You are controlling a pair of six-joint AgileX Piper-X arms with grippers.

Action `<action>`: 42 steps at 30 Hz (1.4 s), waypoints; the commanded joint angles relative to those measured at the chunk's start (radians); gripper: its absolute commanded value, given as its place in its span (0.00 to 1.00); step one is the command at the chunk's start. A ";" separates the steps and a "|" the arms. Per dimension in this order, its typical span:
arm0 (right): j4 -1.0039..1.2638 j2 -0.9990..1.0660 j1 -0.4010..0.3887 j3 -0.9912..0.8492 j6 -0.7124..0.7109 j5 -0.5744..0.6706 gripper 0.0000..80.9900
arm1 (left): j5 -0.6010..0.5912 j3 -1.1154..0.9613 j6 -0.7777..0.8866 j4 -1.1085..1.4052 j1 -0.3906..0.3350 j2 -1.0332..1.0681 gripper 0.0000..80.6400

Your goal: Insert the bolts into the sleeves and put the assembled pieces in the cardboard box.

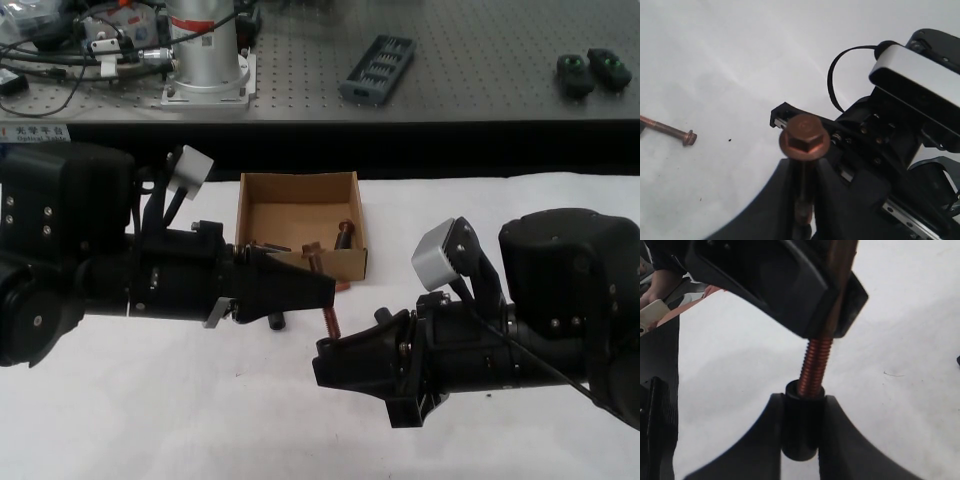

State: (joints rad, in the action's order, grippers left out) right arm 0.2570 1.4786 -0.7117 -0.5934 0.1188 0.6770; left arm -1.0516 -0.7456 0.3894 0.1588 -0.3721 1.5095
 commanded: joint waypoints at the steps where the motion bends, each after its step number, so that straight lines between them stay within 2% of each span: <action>1: 0.019 -0.009 0.001 -0.003 -0.001 -0.017 0.01 | 0.000 -0.012 -0.029 -0.036 -0.002 -0.012 0.01; 15: 0.021 -0.009 0.001 -0.003 -0.001 -0.017 0.01 | -0.003 -0.012 -0.059 -0.075 -0.002 -0.012 0.01; 23: 0.027 -0.009 0.001 -0.003 -0.001 -0.017 0.01 | -0.022 -0.012 -0.186 -0.127 -0.002 -0.034 0.01; 42: 0.072 -0.009 0.001 -0.003 0.039 -0.017 0.01 | -0.038 -0.012 -0.259 -0.137 -0.002 -0.045 0.01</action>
State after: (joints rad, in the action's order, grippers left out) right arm 0.2967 1.4786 -0.7126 -0.5934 0.1338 0.6922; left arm -1.0655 -0.7456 0.1540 0.0173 -0.3721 1.4820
